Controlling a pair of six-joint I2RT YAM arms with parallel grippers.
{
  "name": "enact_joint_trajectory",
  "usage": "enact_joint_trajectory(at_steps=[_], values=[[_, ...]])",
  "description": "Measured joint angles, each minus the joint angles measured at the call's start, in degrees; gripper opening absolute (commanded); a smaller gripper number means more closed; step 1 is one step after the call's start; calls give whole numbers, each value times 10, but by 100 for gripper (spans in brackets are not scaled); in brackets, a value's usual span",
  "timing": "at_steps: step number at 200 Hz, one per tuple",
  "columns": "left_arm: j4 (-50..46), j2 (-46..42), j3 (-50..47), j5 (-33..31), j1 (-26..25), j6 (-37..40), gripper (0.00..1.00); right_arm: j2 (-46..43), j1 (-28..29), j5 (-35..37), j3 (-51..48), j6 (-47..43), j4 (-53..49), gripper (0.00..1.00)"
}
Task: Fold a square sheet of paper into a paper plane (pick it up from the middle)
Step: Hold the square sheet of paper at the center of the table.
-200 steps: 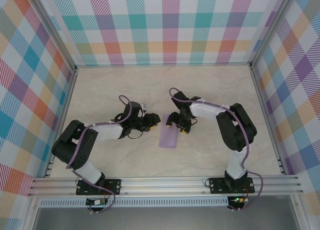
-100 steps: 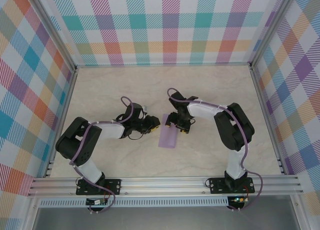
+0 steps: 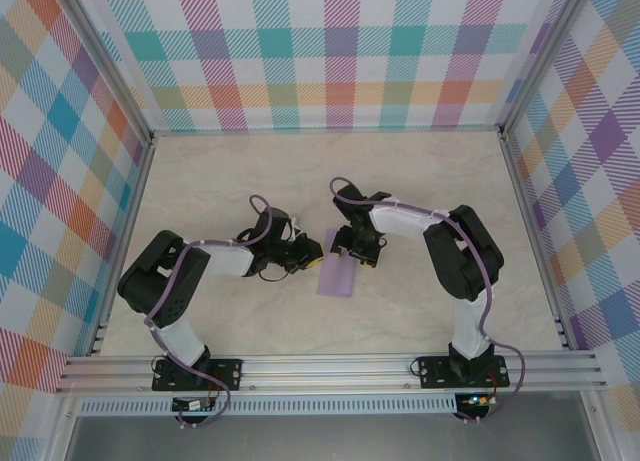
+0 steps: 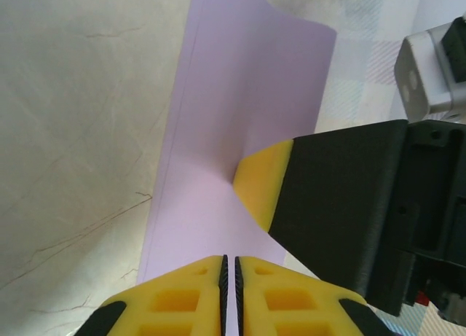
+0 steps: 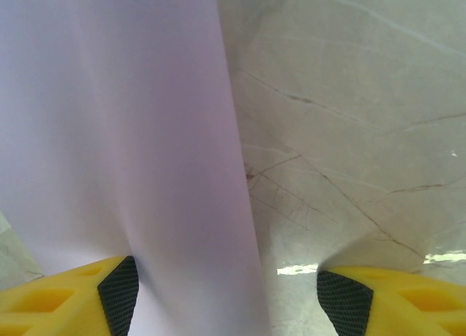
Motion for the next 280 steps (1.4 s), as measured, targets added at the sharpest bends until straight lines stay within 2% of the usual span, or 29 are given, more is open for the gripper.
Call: enact_joint_trajectory(at_steps=[64,280], values=[[-6,1,1,-9,0,0,10,9,0,-2,12,-21,-17,72],[-3,21,1,-13,-19,-3,4,29,0,-3,40,-5,-43,76]])
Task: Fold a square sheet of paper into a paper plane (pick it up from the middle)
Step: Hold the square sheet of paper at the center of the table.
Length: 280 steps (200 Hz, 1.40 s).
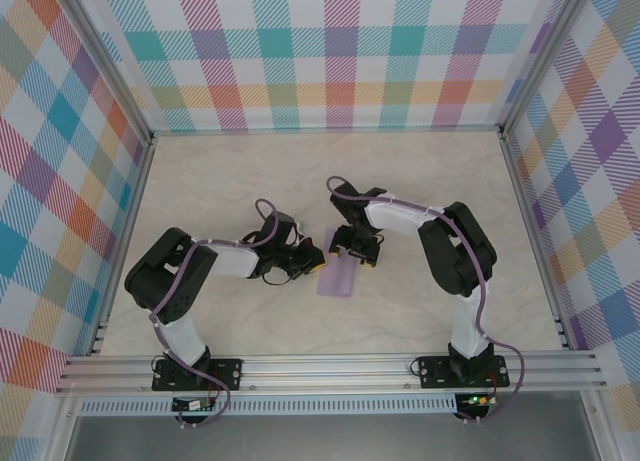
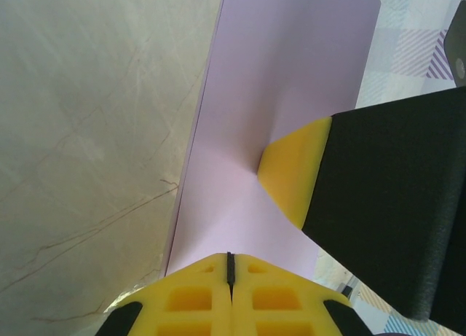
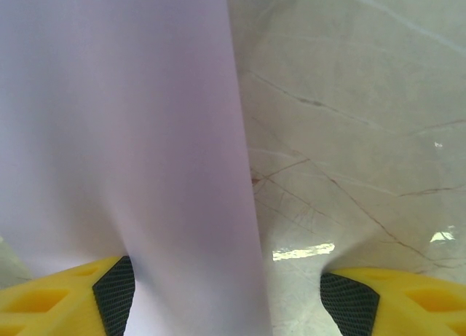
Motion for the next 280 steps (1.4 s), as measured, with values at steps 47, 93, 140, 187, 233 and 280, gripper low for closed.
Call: enact_joint_trajectory(at_steps=[47,93,140,187,233,280], values=[[0,0,0,0,0,0,4,5,0,-2,5,2,-6,76],[0,0,0,0,0,0,3,7,0,-4,8,4,-8,77],[0,0,0,0,0,0,3,7,0,-5,9,4,-9,77],[-5,4,0,0,0,1,1,8,0,-5,9,4,-9,77],[-47,7,7,-7,0,12,0,8,0,-5,9,4,-9,77],[-94,9,29,-17,-1,31,0,8,0,-5,9,4,-9,77]])
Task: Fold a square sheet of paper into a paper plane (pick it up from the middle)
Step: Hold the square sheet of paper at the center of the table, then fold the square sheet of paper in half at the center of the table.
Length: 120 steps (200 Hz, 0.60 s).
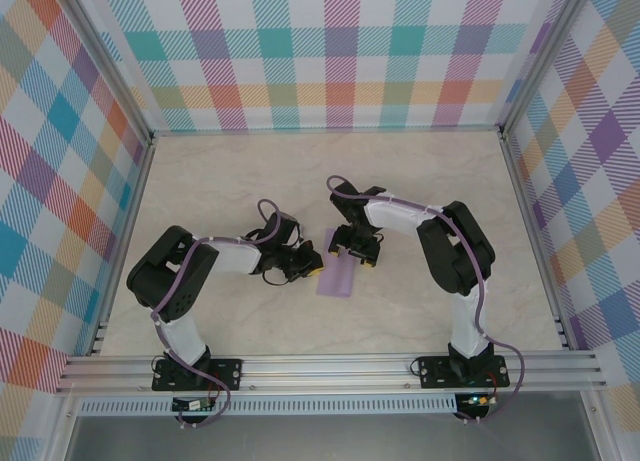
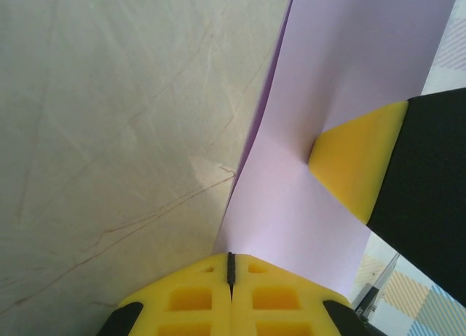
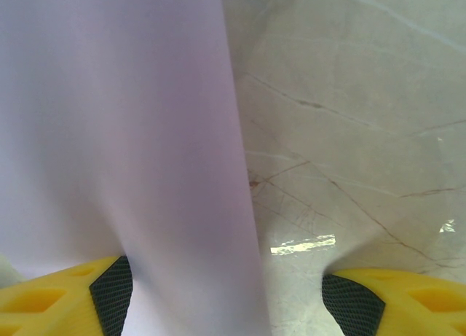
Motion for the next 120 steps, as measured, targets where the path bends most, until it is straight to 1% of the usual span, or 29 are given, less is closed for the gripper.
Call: enact_joint_trajectory(at_steps=[35,75,90,106,118,120], values=[[-27,2,12,-6,-2,13,0,-11,0,-6,-7,-2,9,78],[-33,4,15,-7,-2,17,0,-79,-3,-19,-68,-19,81,80],[-33,5,15,-5,-2,17,0,-104,-5,-19,-95,-27,90,80],[-33,5,15,-5,-2,17,0,-136,-7,-23,-117,-43,88,76],[-33,5,15,-6,-2,17,0,-159,-8,-35,-123,-54,91,70],[-33,5,15,-6,-2,17,0,-162,-8,-36,-123,-57,91,68]])
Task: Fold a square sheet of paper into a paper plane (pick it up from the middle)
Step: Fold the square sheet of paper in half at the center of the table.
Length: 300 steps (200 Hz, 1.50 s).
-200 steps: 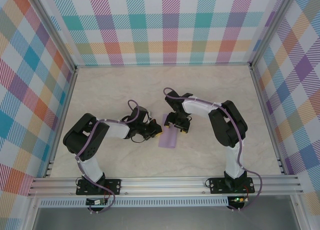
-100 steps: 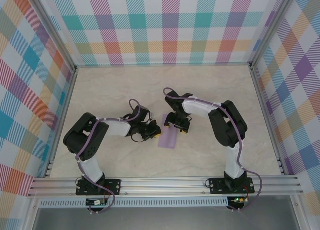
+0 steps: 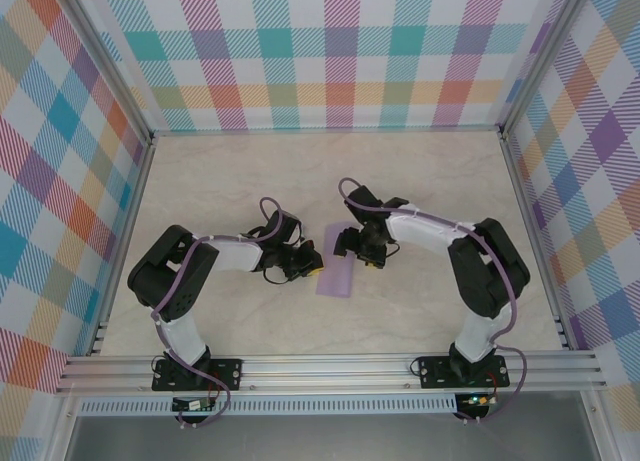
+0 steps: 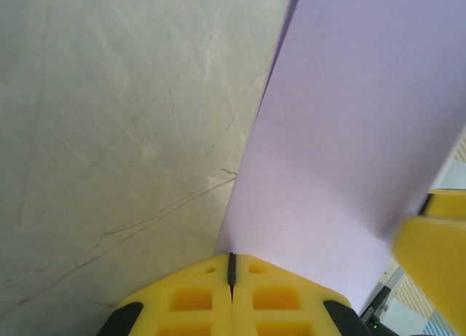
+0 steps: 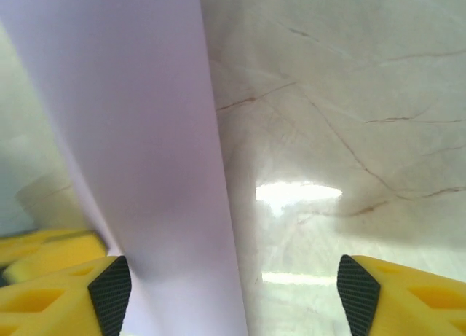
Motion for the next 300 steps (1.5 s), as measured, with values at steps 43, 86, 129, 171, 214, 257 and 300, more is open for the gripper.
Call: enact_joint_trajectory(at_steps=[43,86,129,171,214,257,300], values=[[-9,1,5,-3,-1,2,0,-31,3,-73,-4,-28,71,30],[-24,2,12,-7,-3,3,0,-9,12,-113,-1,-40,104,12],[-45,3,23,-21,-9,5,0,43,12,-134,0,-64,109,7],[-74,7,39,-41,-19,6,0,74,5,-153,0,-97,110,6],[-84,8,42,-57,-25,-10,0,76,-14,-153,-17,-120,120,5],[-83,8,36,-71,-30,-27,0,75,-32,-174,-38,-152,137,5],[-68,5,25,-72,-30,-39,0,59,-48,-192,-71,-170,169,5]])
